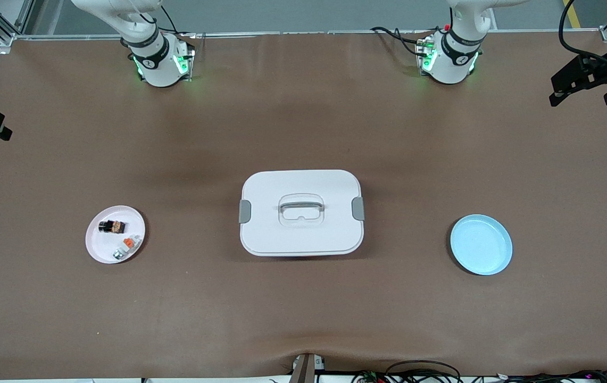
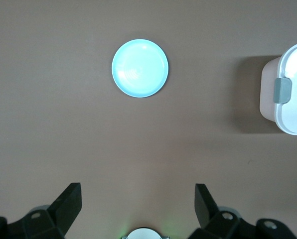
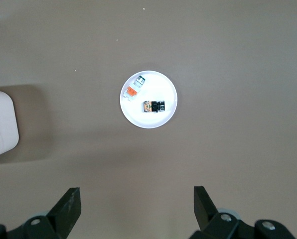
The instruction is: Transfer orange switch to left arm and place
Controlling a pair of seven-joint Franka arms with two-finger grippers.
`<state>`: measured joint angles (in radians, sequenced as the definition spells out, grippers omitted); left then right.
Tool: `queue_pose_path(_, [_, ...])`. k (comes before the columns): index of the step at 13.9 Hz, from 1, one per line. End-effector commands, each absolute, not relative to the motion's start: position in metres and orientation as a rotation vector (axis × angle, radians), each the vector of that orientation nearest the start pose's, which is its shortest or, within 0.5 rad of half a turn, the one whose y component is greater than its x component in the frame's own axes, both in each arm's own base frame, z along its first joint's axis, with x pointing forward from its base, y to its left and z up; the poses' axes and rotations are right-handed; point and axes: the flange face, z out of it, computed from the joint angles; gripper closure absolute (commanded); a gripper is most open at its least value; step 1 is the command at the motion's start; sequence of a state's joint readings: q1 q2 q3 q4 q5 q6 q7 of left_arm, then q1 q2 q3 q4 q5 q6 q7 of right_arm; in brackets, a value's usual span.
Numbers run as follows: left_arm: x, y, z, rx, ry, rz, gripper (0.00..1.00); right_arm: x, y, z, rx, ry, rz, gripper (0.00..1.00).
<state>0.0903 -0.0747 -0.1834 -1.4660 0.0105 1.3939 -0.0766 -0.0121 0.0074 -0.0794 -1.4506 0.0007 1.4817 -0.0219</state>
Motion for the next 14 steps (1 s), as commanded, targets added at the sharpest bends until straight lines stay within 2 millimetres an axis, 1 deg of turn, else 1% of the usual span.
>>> queue_pose_path(1, [0.5053,-0.0489,0.7033,-3.107,0.04,-0.007,0.0,0.54,-0.0474,0.674,-3.123,0.11,-0.066,0.0])
queue_pose_path(6, [0.506,-0.0482,0.7034,-3.109,0.039,-0.009,0.0,0.5424,-0.0475,0.6762,-3.122,0.108,-0.102,0.0])
queue_pose_path(10, [0.5061,-0.0482,0.7027,-3.109,0.039,-0.007,0.0,0.5421,-0.0508,0.6762,-3.122,0.113,-0.102,0.0])
queue_pose_path(14, [0.5057,-0.0506,0.7026,-3.108,0.046,-0.005,0.0,0.5414,-0.0491,0.6767,-3.122,0.108,-0.1,0.0])
